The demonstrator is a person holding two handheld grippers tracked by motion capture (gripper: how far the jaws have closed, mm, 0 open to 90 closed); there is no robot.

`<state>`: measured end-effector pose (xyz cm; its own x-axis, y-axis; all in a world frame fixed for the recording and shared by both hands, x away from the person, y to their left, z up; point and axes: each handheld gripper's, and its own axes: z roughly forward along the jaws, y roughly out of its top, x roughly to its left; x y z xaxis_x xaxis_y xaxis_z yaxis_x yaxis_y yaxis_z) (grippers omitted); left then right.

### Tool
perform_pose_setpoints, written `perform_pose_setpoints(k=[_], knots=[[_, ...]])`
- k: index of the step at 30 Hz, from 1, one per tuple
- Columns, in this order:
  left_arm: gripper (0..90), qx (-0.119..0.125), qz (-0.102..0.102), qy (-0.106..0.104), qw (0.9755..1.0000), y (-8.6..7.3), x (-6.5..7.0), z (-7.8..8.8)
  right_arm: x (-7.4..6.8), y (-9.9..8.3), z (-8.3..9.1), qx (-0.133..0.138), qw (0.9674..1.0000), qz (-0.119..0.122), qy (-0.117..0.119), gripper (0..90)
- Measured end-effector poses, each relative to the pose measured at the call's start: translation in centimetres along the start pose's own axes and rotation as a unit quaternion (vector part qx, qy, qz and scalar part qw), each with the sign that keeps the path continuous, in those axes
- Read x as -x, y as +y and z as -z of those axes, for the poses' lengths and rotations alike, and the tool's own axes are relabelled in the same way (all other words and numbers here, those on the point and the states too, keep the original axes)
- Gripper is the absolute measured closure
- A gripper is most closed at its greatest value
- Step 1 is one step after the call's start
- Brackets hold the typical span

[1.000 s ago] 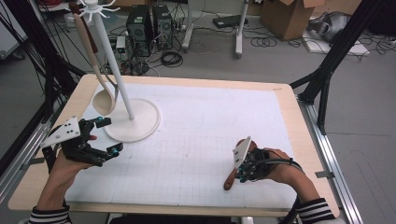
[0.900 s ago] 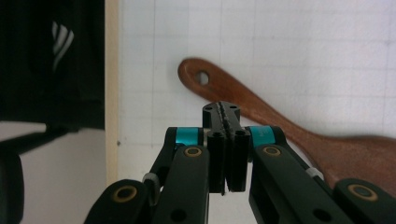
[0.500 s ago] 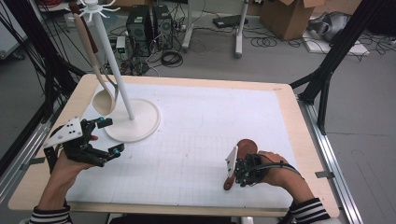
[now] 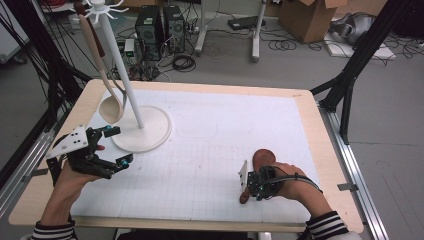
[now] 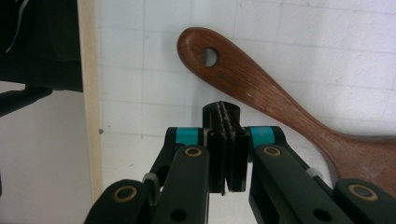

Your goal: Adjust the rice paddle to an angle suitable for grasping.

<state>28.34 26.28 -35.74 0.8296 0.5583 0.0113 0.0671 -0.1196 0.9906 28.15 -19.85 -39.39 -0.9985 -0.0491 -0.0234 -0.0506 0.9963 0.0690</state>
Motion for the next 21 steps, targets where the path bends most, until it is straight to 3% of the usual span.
perform_pose_setpoints(k=[21], knots=[[1.7,-0.003,-0.001,0.001,1.0000,0.02,0.10,-0.05,0.60,0.70,-0.55,-0.010,0.9999,0.004,-0.004,89.4]])
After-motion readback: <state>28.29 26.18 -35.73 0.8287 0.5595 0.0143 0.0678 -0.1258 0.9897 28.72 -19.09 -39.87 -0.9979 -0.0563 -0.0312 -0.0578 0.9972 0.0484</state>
